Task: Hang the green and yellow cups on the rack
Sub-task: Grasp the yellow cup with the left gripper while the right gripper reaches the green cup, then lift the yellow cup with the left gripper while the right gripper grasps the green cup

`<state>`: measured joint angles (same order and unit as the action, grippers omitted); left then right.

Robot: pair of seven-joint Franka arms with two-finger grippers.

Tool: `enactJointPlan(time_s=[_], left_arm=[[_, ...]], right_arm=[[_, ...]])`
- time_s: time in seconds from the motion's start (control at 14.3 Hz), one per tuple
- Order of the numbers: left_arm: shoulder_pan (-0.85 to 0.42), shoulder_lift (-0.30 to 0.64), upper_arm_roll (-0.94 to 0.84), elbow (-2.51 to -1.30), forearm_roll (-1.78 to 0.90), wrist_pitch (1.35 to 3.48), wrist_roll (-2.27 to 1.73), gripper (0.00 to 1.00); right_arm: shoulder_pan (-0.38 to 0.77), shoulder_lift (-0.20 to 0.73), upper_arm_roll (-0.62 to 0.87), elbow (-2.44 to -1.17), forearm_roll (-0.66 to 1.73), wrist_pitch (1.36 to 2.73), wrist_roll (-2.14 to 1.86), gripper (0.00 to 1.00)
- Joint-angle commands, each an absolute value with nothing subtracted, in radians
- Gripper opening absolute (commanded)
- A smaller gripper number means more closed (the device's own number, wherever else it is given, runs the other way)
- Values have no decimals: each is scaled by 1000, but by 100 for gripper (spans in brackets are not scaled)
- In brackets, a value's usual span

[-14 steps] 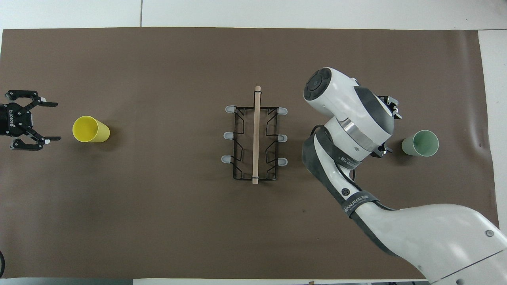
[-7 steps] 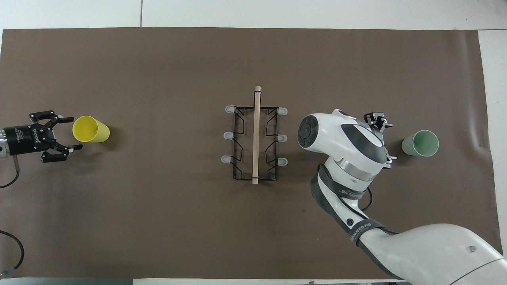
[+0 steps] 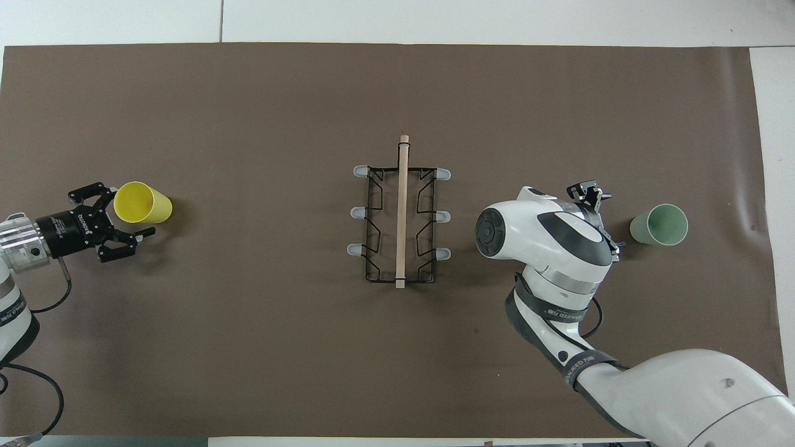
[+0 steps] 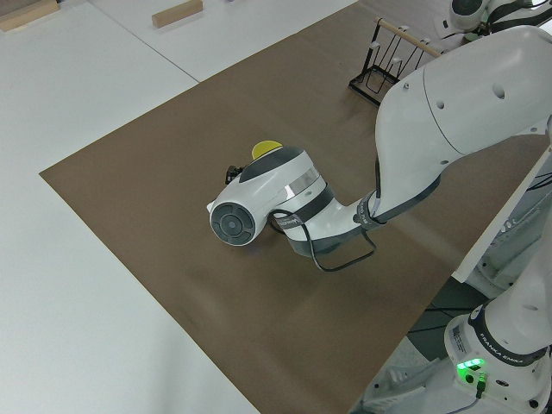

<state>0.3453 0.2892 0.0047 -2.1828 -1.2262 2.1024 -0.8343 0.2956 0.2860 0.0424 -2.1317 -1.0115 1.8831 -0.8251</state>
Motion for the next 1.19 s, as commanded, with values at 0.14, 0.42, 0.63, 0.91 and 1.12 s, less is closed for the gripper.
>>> enactJointPlan(time_s=[0.14, 0.42, 0.63, 0.91, 1.12], left_arm=[[299, 245, 11, -2249, -1334, 2181, -792, 100], [267, 252, 11, -2250, -1400, 2232, -790, 74], [247, 255, 11, -2224, -1405, 2255, -793, 0], [244, 197, 20, -2143, -1358, 2264, -831, 0], [201, 129, 18, -2111, -1101, 2293, -931, 0]], right_arm=[[230, 253, 49, -2213, -1081, 1950, -838, 100], [203, 249, 49, -2241, -1141, 1969, -772, 100], [167, 249, 49, -2249, -1193, 1993, -770, 100], [150, 249, 49, -2252, -1215, 2005, -767, 100], [140, 249, 49, -2260, -1244, 2017, -727, 100]])
